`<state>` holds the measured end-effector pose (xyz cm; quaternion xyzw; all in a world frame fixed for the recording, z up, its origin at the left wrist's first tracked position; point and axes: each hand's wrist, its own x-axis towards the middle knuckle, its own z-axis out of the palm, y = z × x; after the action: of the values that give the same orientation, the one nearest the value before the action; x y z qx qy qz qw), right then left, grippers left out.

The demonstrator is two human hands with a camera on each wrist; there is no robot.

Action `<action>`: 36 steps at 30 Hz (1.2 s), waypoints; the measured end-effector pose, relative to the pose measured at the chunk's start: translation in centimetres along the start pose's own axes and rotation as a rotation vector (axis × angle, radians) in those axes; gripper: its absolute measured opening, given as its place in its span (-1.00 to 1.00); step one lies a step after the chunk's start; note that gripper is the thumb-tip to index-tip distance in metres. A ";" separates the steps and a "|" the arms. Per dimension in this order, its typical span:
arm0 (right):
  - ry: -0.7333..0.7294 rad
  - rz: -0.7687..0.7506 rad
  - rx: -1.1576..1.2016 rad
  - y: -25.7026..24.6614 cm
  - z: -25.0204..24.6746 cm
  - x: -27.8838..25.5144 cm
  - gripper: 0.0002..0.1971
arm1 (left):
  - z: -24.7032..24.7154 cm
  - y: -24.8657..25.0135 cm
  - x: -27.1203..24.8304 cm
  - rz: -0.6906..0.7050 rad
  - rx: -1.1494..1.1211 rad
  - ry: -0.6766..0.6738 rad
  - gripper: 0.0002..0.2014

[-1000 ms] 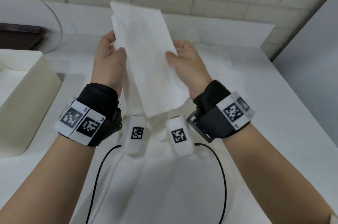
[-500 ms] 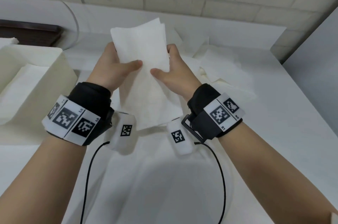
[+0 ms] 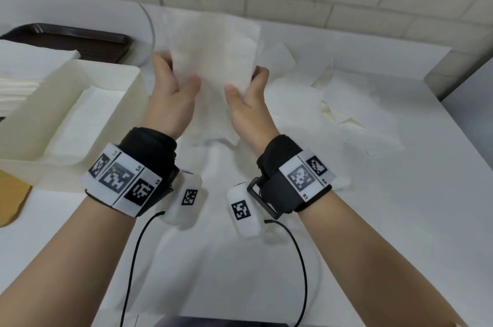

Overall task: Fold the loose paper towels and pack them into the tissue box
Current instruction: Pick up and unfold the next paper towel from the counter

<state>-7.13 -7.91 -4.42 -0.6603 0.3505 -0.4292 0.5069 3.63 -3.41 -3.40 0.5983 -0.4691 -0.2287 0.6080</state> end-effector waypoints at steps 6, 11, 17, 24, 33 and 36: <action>-0.034 0.176 -0.103 2.4 2.2 -0.9 -0.81 | -0.8 -2.0 -0.5 -0.159 0.106 -0.021 -0.60; 0.002 0.082 0.043 1.6 2.6 -0.9 -0.84 | -0.7 -1.9 -0.5 -0.065 -0.056 0.090 -0.71; 0.031 0.117 -0.028 2.6 3.6 -0.7 -0.75 | -1.2 -3.3 -0.6 -0.075 -0.134 0.002 -0.61; 0.032 0.020 0.062 2.1 4.1 -0.6 -0.81 | -0.9 -2.7 -0.5 0.018 -0.109 0.082 -0.64; 0.052 0.071 -0.088 2.9 3.5 0.1 -0.63 | -1.3 -4.6 0.2 -0.037 0.064 -0.003 -0.60; 0.051 0.136 -0.095 3.2 3.3 0.1 -0.68 | -1.2 -4.1 0.4 0.008 0.010 0.034 -0.57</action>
<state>-4.18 -7.53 -7.91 -0.6471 0.4271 -0.3936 0.4939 5.95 -3.87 -6.97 0.6033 -0.4621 -0.2141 0.6138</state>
